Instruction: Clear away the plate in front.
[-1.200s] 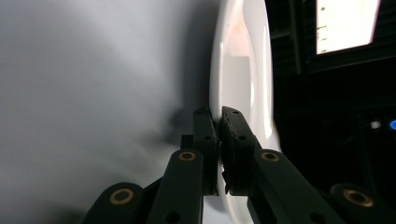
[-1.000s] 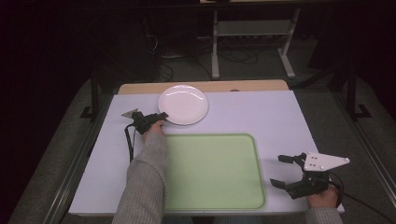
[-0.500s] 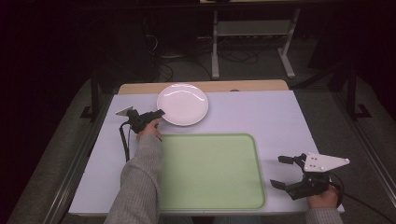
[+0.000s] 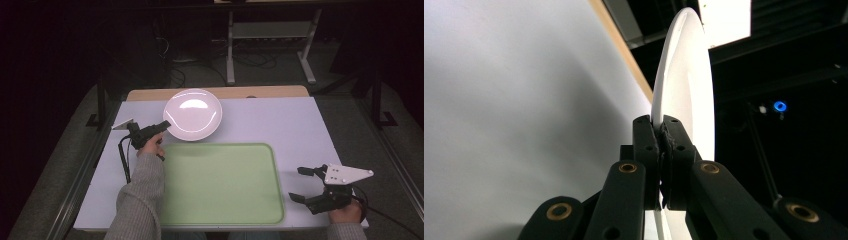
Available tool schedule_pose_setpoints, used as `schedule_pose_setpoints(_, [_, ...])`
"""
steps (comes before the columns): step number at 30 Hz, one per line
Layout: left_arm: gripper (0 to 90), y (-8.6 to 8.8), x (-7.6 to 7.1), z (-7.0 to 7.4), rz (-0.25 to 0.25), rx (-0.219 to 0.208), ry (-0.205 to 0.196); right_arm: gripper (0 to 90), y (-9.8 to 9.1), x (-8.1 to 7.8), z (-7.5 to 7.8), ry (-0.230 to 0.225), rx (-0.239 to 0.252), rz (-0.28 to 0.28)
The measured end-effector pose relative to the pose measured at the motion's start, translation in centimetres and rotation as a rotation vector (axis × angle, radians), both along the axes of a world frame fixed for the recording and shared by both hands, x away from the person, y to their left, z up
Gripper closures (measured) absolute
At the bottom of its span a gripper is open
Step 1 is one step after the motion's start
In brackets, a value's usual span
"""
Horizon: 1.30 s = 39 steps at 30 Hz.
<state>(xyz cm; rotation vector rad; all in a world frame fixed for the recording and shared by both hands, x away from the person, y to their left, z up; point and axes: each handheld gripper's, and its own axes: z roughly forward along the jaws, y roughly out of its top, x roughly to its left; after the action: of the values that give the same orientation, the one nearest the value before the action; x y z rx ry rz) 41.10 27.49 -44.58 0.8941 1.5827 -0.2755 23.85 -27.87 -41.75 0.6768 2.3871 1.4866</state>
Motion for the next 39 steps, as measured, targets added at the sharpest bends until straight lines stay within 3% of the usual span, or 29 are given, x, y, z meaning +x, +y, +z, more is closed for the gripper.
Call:
schedule_pose_setpoints(4, [87.3,0.2,-1.2,0.6,-0.037,0.015,-0.028,13.2,-0.1,0.0,0.0,-0.004,0.003,-0.007])
schedule_pose_setpoints(9, [87.3,0.4,-2.3,0.7,-0.037,0.003,-0.028,13.2,-0.2,0.0,0.1,-0.005,0.015,-0.016])
schedule_pose_setpoints(14, [87.3,0.8,-3.3,0.9,-0.049,0.018,-0.031,13.2,-0.3,-0.1,0.1,-0.010,0.020,-0.020])
schedule_pose_setpoints(18, [87.3,1.2,-4.2,1.1,-0.081,0.068,-0.038,13.2,-0.3,-0.1,0.1,-0.006,0.020,-0.020])
schedule_pose_setpoints(24, [87.3,1.5,-5.6,1.1,-0.109,0.096,-0.036,13.2,-0.3,-0.2,0.1,-0.005,0.019,-0.019])
schedule_pose_setpoints(28, [87.3,1.4,-6.5,0.8,-0.149,0.152,-0.036,13.2,-0.3,-0.1,0.1,-0.008,0.024,-0.022])
schedule_pose_setpoints(33, [87.2,0.6,-6.9,0.2,-0.197,0.173,-0.025,13.2,-0.3,-0.1,0.1,-0.004,0.024,-0.027])
schedule_pose_setpoints(39, [87.2,-0.5,-7.5,0.4,-0.271,0.194,-0.053,13.2,-0.3,0.0,0.0,-0.001,0.037,-0.034])
